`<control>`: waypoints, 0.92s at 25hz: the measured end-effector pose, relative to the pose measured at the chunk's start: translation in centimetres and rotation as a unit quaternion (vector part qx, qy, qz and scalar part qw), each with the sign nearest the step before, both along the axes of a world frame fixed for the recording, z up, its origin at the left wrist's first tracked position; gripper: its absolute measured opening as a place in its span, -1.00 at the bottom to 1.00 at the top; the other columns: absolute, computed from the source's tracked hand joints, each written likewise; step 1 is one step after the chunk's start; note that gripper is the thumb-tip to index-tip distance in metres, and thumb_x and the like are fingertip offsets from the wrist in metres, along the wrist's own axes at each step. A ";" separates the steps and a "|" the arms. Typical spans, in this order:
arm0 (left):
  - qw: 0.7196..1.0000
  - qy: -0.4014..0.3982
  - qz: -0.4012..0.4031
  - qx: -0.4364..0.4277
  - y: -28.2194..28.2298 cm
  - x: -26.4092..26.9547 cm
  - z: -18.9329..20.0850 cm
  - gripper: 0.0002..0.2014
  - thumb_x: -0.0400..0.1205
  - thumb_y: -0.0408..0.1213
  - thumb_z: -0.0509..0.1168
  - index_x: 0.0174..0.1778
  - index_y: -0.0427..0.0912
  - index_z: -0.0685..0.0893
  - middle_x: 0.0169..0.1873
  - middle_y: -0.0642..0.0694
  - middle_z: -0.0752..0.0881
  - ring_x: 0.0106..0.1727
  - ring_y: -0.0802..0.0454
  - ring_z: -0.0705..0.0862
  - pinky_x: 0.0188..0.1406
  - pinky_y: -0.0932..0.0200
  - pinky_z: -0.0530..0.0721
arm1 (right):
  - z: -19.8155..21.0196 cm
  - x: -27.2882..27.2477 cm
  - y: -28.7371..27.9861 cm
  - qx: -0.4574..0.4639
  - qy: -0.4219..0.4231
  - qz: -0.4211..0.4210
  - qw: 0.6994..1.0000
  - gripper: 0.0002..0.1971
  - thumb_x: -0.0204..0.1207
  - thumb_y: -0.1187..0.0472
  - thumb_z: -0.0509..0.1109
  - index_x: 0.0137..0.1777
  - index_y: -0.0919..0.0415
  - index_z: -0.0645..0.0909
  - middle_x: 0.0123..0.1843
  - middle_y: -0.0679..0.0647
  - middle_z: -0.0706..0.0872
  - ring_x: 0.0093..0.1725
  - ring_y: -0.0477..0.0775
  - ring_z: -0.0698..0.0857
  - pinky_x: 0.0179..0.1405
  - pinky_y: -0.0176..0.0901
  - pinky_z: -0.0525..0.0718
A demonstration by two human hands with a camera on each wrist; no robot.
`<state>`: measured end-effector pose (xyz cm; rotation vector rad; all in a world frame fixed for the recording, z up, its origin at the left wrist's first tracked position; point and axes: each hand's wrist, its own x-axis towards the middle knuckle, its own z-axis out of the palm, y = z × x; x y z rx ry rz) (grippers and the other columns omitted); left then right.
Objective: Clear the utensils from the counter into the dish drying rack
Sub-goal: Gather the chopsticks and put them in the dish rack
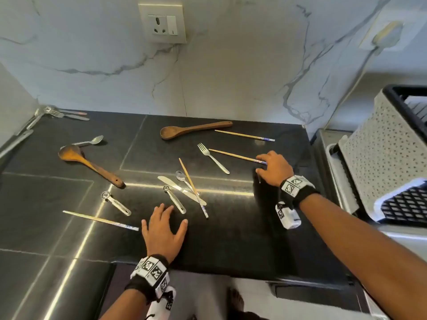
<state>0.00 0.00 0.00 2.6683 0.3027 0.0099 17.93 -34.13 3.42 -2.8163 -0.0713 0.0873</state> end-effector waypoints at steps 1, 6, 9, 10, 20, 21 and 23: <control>0.999 -0.037 0.015 -0.022 -0.2 0.4 0.3 -0.52 0.54 0.14 0.29 0.34 0.02 0.60 0.42 -0.05 0.58 0.51 -0.08 0.46 0.54 -0.33 0.25 | 0.2 1.4 -0.2 -0.023 0.013 0.010 1.000 -0.51 0.52 -0.03 0.45 0.46 -0.04 0.58 0.37 0.12 0.57 0.38 0.26 0.57 0.27 0.21 0.67; 0.978 -0.100 0.018 -0.181 -2.9 3.2 2.8 -0.89 0.59 -0.21 0.38 0.01 0.04 0.71 -0.09 0.14 0.74 -0.02 0.14 0.71 0.06 -0.10 0.70 | 1.8 4.7 -0.5 -0.071 0.090 0.047 0.992 -0.79 0.51 -0.02 0.46 0.10 -0.07 0.78 0.14 0.05 0.80 0.12 0.20 0.76 0.10 0.08 0.72; 0.947 -0.065 0.005 -0.314 -5.9 5.7 4.2 -0.86 0.61 -0.30 0.37 0.05 -0.03 0.74 -0.09 0.05 0.80 -0.05 0.18 0.77 0.08 0.02 0.75 | 2.0 4.1 -1.0 0.081 0.084 -0.002 0.993 -0.89 0.38 0.01 0.54 -0.18 0.00 0.84 -0.20 -0.04 0.85 -0.12 0.05 0.80 0.01 0.02 0.79; 0.937 -0.061 0.007 -0.343 -7.0 6.6 4.6 -0.85 0.62 -0.26 0.37 0.08 -0.04 0.75 -0.07 0.00 0.81 -0.03 0.15 0.78 0.09 0.02 0.75 | 2.1 3.5 -0.6 0.155 0.068 -0.019 0.985 -0.91 0.34 0.03 0.56 -0.25 0.00 0.84 -0.30 -0.08 0.84 -0.20 -0.02 0.80 -0.04 -0.01 0.80; 0.774 0.001 0.168 -0.610 -12.5 12.8 7.6 -0.83 0.71 -0.41 0.20 0.19 -0.27 0.60 -0.06 -0.27 0.79 -0.03 -0.12 0.80 -0.02 0.04 0.81 | 3.4 0.6 4.6 0.238 0.073 0.153 0.956 -0.68 0.31 -0.28 0.47 -0.14 -0.08 0.83 -0.31 -0.16 0.80 -0.29 -0.18 0.73 -0.24 -0.13 0.71; 0.775 0.000 0.177 -0.606 -12.1 12.9 7.5 -0.83 0.71 -0.42 0.22 0.18 -0.30 0.61 -0.07 -0.28 0.78 -0.03 -0.12 0.79 -0.02 0.03 0.81 | 3.5 2.5 4.1 0.203 0.049 0.145 0.967 -0.64 0.33 -0.32 0.43 -0.09 -0.11 0.82 -0.22 -0.17 0.81 -0.20 -0.15 0.75 -0.17 -0.13 0.72; 0.785 0.005 0.175 -0.595 -11.2 12.5 7.0 -0.82 0.69 -0.41 0.26 0.19 -0.33 0.62 -0.11 -0.28 0.78 -0.05 -0.13 0.79 -0.07 0.04 0.82 | 3.5 6.9 2.6 0.110 0.005 0.117 0.987 -0.66 0.44 -0.22 0.40 0.12 -0.13 0.76 0.03 -0.12 0.78 0.05 0.00 0.74 0.04 -0.04 0.71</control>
